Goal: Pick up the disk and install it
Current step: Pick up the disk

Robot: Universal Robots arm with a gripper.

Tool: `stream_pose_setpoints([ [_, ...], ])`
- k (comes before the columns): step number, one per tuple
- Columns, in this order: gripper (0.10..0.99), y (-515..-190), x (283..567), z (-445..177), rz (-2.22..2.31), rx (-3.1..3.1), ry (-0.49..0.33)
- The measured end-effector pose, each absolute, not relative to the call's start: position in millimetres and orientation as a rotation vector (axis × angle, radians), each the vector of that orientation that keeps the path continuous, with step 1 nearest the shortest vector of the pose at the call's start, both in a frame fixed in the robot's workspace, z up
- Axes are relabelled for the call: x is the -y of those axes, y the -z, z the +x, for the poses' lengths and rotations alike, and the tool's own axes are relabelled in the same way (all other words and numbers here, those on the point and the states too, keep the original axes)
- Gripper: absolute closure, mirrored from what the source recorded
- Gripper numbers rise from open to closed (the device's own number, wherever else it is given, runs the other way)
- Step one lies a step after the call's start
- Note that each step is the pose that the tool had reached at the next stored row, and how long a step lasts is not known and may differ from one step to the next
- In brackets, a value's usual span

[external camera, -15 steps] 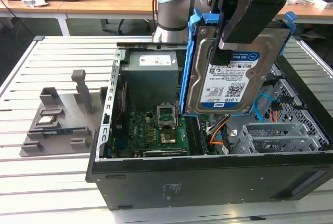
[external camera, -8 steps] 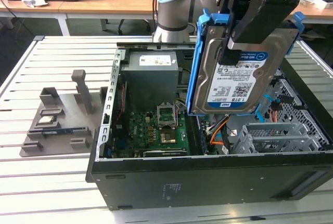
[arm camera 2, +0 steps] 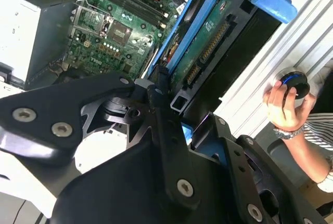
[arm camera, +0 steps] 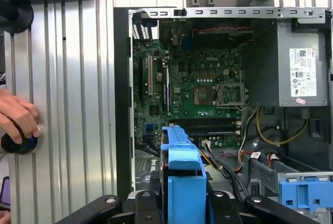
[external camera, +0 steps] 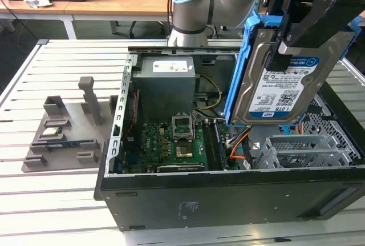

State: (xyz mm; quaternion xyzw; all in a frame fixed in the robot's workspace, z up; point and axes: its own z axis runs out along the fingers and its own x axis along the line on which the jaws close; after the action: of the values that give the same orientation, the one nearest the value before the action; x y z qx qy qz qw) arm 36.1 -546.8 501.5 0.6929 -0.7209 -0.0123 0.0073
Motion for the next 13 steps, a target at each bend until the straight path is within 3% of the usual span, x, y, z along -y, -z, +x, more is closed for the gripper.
stream_pose_setpoints([
  [13, 0.722, -501, 547, 76, 2.167, 2.254, 0.039],
])
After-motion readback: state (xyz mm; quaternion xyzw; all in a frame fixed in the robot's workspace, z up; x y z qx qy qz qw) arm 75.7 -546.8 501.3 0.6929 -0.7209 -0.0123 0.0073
